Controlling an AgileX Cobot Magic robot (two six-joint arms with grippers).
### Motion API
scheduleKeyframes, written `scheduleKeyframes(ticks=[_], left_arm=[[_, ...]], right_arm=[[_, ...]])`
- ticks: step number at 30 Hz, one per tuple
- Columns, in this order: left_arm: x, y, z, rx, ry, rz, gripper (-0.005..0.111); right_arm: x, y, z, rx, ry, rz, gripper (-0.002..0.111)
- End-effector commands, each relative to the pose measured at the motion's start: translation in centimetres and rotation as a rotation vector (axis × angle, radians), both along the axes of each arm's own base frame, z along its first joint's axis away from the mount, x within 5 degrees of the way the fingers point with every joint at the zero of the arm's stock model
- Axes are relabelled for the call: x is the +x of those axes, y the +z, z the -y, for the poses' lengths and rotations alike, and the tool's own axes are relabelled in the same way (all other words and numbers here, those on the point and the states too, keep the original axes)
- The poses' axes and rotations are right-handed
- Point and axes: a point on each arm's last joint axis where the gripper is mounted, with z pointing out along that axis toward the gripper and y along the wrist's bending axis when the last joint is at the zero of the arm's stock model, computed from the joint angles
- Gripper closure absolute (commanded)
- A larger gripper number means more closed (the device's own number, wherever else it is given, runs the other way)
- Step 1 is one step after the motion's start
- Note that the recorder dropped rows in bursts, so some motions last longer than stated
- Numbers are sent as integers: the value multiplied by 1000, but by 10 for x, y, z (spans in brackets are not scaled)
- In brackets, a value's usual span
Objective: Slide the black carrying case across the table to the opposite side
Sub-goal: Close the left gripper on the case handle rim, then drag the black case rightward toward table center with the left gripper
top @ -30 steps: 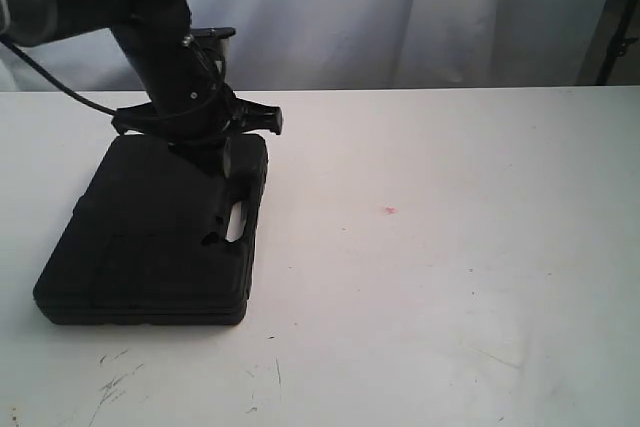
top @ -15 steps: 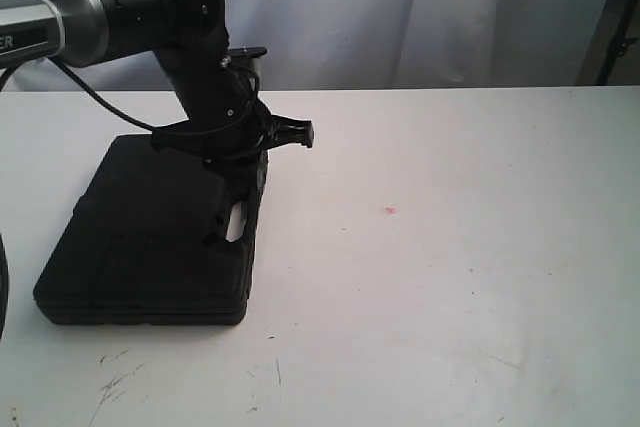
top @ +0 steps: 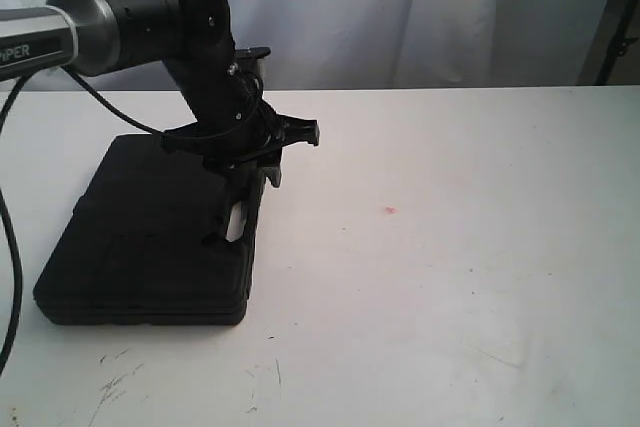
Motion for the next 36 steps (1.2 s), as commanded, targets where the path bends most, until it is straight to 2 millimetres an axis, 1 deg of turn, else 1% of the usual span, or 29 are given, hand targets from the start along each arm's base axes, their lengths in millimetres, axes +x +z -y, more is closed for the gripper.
scheduleKeyframes(ticks=[1,5,8,12,17,21,23,24,27,30,34,36], left_arm=[[4,-13,2,1,42,-9,63],[7,-18,0,11,86,-4,63],[10,-23,0,10,86,9,63],[10,-39,0,33,88,-25,63],[10,-51,0,51,107,-52,63],[10,-54,0,54,107,-58,64],[10,-54,0,55,107,-59,71],[10,-55,0,56,107,-61,81],[10,-55,0,56,107,-61,91],[10,-55,0,56,107,-61,96],[11,-57,0,57,107,-63,96],[11,-58,0,55,108,-60,102]], right_arm=[[0,-1,0,2,-5,3,108],[0,-1,0,2,-5,3,108],[0,-1,0,2,-5,3,108],[0,-1,0,2,-5,3,108],[0,-1,0,2,-5,3,108],[0,-1,0,2,-5,3,108],[0,-1,0,2,-5,3,108],[0,-1,0,2,-5,3,108],[0,-1,0,2,-5,3,108],[0,-1,0,2,-5,3,108],[0,-1,0,2,-5,3,108],[0,-1,0,2,-5,3,108]])
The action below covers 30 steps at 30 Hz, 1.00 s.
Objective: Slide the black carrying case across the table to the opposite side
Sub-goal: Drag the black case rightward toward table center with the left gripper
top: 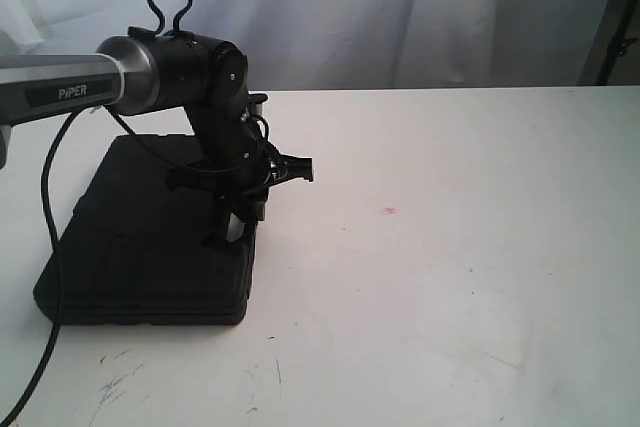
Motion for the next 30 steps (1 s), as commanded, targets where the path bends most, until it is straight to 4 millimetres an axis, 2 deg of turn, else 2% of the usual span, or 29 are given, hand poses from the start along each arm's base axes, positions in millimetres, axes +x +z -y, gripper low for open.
scheduleKeyframes(ticks=[1,9,12,21,30], left_arm=[[2,0,3,-22,9,20,107],[0,1,12,-125,62,-6,107],[-2,2,23,-174,71,3,107],[-13,3,46,-209,39,23,107],[-15,5,59,-265,60,59,107]], right_arm=[[0,-1,0,2,-5,3,108],[0,-1,0,2,-5,3,108],[0,-1,0,2,-5,3,108],[0,-1,0,2,-5,3,108],[0,-1,0,2,-5,3,108]])
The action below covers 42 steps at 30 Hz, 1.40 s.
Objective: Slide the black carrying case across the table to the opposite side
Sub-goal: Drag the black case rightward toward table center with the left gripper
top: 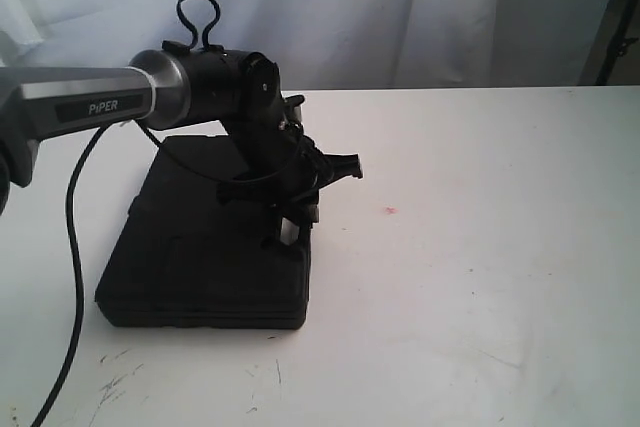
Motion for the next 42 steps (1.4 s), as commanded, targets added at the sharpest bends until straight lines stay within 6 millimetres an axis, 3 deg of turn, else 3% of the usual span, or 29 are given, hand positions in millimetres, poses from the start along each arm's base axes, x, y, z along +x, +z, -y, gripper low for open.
scheduleKeyframes(ticks=[1,8,20,42], left_arm=[[-3,8,17,-92,41,30,107],[-2,5,26,-145,63,17,107],[-1,5,63,-163,-8,19,107],[3,13,85,-266,25,62,107]], right_arm=[[0,-1,0,2,-5,3,108],[0,-1,0,2,-5,3,108],[0,-1,0,2,-5,3,108],[0,-1,0,2,-5,3,108]])
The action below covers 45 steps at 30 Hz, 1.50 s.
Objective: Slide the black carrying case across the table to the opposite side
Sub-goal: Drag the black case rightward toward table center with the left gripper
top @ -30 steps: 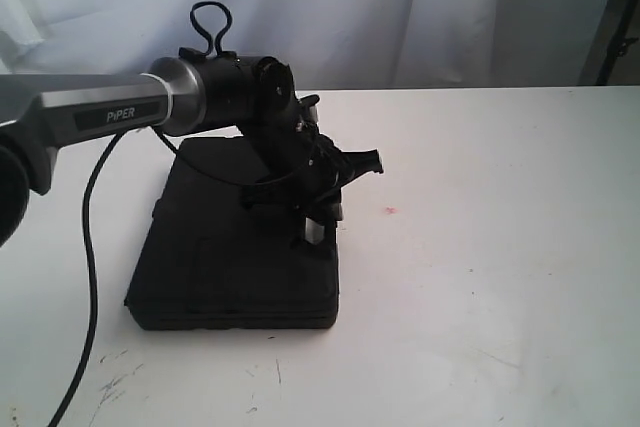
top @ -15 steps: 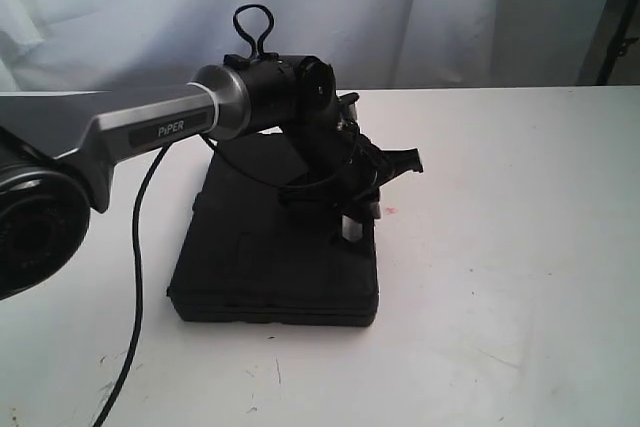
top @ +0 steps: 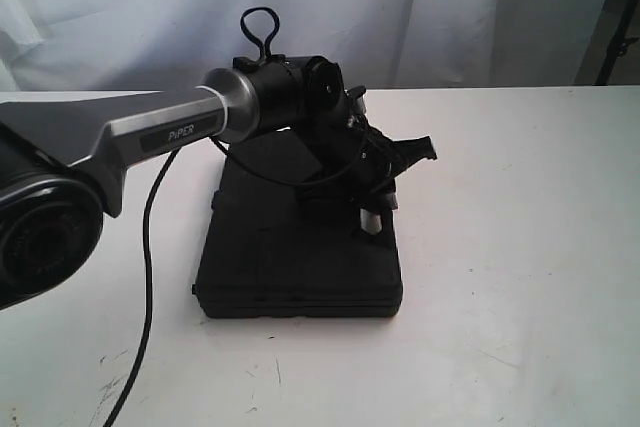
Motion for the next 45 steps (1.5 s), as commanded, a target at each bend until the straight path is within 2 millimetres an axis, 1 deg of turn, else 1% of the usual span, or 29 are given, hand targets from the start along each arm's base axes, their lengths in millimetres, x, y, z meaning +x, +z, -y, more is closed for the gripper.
scheduleKeyframes(ticks=[1,5,27,30,33,40,43,45], left_arm=[[-3,13,15,-68,5,24,107],[-8,13,23,-81,-4,37,107],[-4,15,25,-110,14,78,107],[-4,15,25,-110,12,79,105],[-4,15,25,-107,10,81,98],[-6,14,23,-72,-47,84,68],[-6,15,23,-70,-54,86,60],[-6,16,23,-66,-57,92,59]], right_arm=[[0,-1,0,2,-5,3,108],[0,-1,0,2,-5,3,108],[0,-1,0,2,-5,3,108],[0,-1,0,2,-5,3,108],[0,-1,0,2,-5,3,108],[0,-1,0,2,-5,3,108],[0,-1,0,2,-5,3,108],[0,-1,0,2,-5,3,108]])
